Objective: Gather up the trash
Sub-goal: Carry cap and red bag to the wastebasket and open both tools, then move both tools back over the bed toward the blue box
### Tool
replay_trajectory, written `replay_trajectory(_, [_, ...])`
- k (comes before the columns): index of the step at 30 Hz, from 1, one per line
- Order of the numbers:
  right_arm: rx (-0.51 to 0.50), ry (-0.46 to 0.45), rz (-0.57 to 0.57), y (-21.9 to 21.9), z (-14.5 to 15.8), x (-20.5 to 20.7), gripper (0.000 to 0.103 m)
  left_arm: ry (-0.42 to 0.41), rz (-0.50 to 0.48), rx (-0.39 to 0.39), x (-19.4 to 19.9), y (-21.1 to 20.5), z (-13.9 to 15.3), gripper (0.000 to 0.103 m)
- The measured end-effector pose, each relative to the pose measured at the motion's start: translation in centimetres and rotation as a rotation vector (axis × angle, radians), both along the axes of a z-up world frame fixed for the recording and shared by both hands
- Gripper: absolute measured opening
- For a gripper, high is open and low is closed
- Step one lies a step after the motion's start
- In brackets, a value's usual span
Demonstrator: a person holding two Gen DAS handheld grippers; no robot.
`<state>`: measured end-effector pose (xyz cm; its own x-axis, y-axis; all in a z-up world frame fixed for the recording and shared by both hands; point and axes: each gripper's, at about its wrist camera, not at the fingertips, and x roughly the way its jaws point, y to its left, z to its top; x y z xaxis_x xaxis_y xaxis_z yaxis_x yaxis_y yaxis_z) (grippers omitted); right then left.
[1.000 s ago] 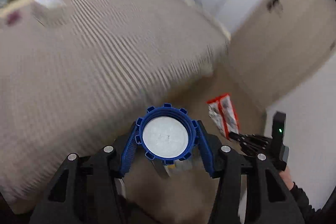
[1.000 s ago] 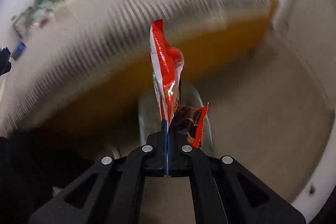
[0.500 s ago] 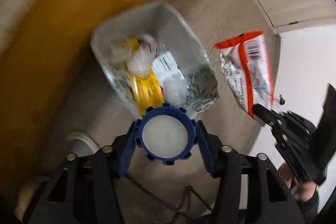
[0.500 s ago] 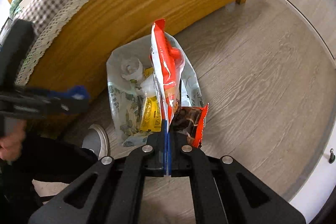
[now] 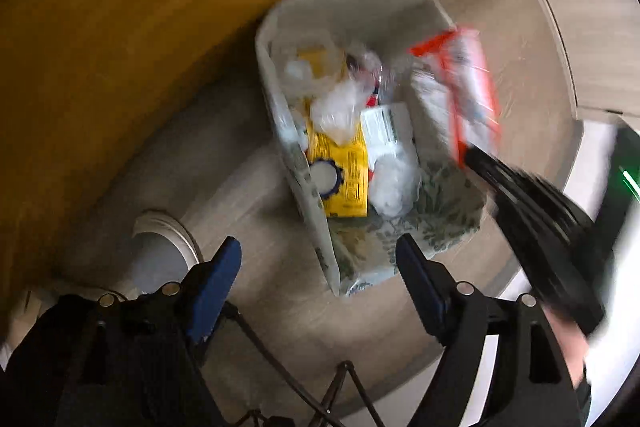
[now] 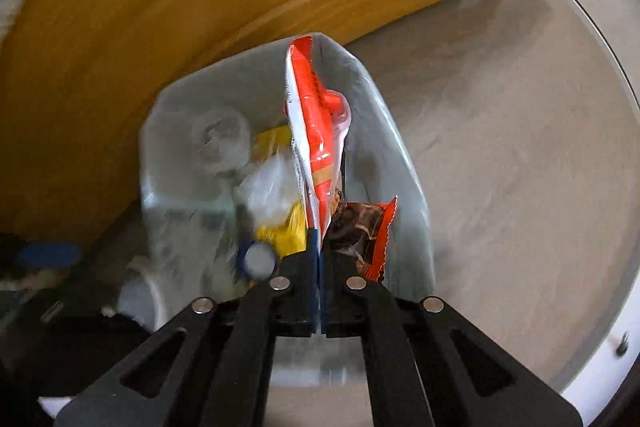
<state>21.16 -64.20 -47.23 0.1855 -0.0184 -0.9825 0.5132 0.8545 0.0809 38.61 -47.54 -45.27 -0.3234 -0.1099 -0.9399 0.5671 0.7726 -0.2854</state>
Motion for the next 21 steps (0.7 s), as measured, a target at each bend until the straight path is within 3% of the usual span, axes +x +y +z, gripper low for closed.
replay_trajectory(2, [-0.032,0.07,0.03,-0.8,-1.8,1.9,0.052,-0.011,0.0,-0.015,0.3,0.2,0.9,0.077])
replay_trajectory(5, [-0.018,-0.019,-0.035,-2.3,0.0,2.3,0.062,-0.054,-0.023,-0.022,0.3,1.3,2.7,0.08])
replay_trajectory(9, [-0.008,-0.07,-0.09,-3.0,2.6,1.1,0.063,-0.08,-0.033,-0.016,0.2,1.7,3.5,0.08])
replay_trajectory(16, [0.001,-0.058,-0.124,-1.1,4.9,-1.9,0.063,-0.097,-0.055,-0.073,-0.2,2.4,5.7,0.08])
replay_trajectory(21, [-0.029,-0.08,-0.118,0.8,8.5,-3.9,0.063,-0.105,0.031,-0.228,0.5,4.9,10.2,0.08])
